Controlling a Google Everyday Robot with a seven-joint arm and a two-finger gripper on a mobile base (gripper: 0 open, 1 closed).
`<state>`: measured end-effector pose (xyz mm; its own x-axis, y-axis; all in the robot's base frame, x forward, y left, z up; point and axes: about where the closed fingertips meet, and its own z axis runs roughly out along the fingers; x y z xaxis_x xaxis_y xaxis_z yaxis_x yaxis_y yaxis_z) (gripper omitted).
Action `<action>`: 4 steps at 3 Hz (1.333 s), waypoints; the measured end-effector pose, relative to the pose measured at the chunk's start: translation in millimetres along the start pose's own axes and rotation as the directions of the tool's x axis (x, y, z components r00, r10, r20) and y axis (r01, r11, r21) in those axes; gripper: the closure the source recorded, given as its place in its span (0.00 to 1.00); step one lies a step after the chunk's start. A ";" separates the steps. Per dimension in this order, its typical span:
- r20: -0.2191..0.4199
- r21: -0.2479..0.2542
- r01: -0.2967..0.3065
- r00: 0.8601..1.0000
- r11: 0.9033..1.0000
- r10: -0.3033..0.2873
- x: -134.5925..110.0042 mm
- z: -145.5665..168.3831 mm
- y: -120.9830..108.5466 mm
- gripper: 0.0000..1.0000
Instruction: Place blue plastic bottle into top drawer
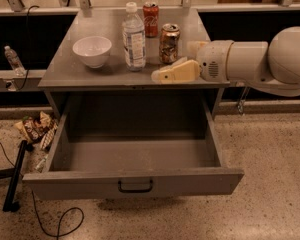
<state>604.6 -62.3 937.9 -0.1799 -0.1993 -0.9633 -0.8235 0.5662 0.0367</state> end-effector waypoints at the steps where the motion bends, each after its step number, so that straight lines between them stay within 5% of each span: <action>1: 0.032 -0.041 0.013 0.999 0.999 -0.012 5.2 23.2 0.9 0.00; 2: 0.036 -0.079 0.040 0.999 0.996 -0.037 16.8 63.3 -19.5 0.00; 4: 0.048 -0.075 0.084 0.996 0.994 -0.080 17.7 115.7 -75.2 0.00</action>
Offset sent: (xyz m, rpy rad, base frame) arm 0.0990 0.0551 -0.0582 0.0125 -0.0616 0.1337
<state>725.7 -15.8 887.4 -0.0871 -0.2056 -0.9748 -0.8736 0.4861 -0.0245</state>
